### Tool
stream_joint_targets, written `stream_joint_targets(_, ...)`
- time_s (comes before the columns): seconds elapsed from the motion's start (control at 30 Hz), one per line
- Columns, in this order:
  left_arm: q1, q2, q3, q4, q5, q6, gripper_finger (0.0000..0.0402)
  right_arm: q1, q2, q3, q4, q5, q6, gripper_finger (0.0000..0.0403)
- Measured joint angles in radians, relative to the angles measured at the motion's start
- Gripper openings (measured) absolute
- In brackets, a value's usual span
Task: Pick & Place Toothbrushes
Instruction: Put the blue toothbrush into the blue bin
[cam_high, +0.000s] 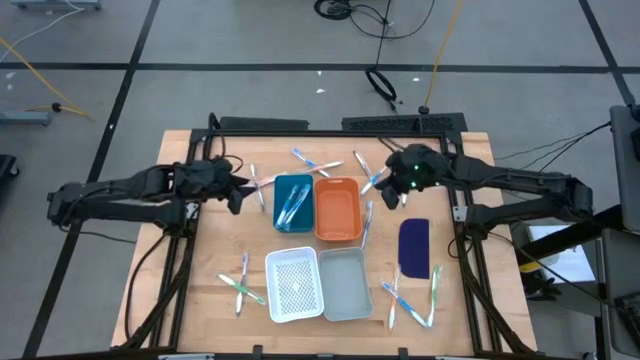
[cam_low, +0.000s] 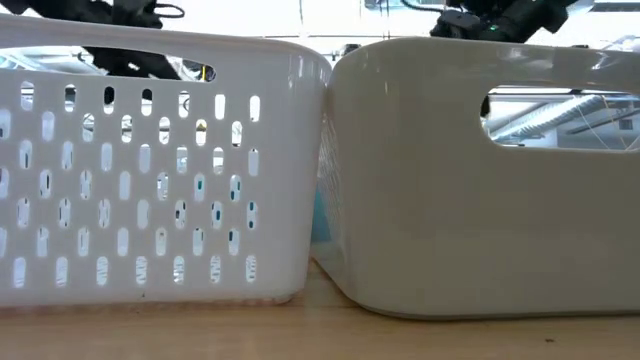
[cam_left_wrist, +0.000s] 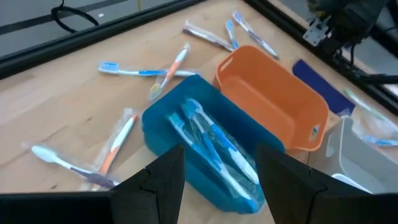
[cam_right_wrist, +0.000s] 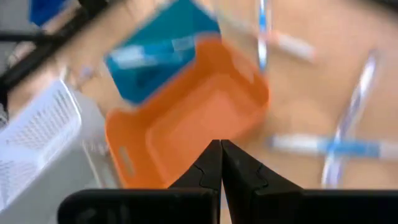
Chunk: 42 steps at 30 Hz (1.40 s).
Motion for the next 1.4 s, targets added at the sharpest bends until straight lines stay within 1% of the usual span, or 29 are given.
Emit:
stream_joint_targets(0.13, 0.016, -0.052, -0.039, -0.002, 0.002, -0.001, 0.0193, 0.029, 0.006, 0.002, -0.104, -0.041, 0.151, 0.0000)
stream_joint_targets(0.27, 0.031, -0.087, -0.067, -0.004, 0.002, -0.001, 0.0193, 0.054, 0.028, -0.005, -0.128, -0.141, 0.276, 0.0000)
stream_joint_targets(0.43, 0.052, -0.106, -0.094, -0.003, 0.017, 0.019, 0.0193, 0.120, 0.042, -0.006, -0.181, -0.227, 0.295, 0.0000)
stream_joint_targets(0.53, 0.068, -0.107, -0.108, -0.004, 0.047, 0.023, 0.0193, 0.204, 0.031, -0.006, -0.202, -0.254, 0.291, 0.0000)
stream_joint_targets(0.63, 0.084, -0.107, -0.128, 0.003, 0.074, 0.036, 0.0193, 0.317, 0.016, -0.006, -0.203, -0.256, 0.328, 0.0000)
stream_joint_targets(0.77, 0.108, -0.107, -0.155, 0.024, 0.104, 0.042, 0.0193, 0.483, 0.016, -0.006, -0.202, -0.247, 0.464, 0.0000)
stream_joint_targets(0.87, 0.120, -0.107, -0.164, 0.025, 0.105, 0.048, 0.0193, 0.610, 0.016, -0.006, -0.202, -0.209, 0.588, 0.0000)
stream_joint_targets(1.0, 0.128, -0.107, -0.165, 0.024, 0.105, 0.070, 0.0193, 0.751, 0.016, -0.006, -0.202, -0.129, 0.745, 0.0000)
stream_joint_targets(1.07, 0.131, -0.107, -0.165, 0.025, 0.106, 0.083, 0.0193, 0.808, 0.024, -0.006, -0.197, -0.100, 0.806, 0.0000)
stream_joint_targets(1.17, 0.131, -0.107, -0.165, 0.025, 0.105, 0.085, 0.0193, 0.871, 0.062, -0.006, -0.166, -0.097, 0.872, 0.0000)
stream_joint_targets(1.27, 0.131, -0.107, -0.165, 0.024, 0.105, 0.086, 0.0193, 0.919, 0.125, -0.003, -0.106, -0.109, 0.904, 0.0000)
stream_joint_targets(1.4, 0.130, -0.107, -0.165, 0.024, 0.105, 0.087, 0.0193, 0.963, 0.222, 0.048, -0.119, -0.122, 0.923, 0.0000)
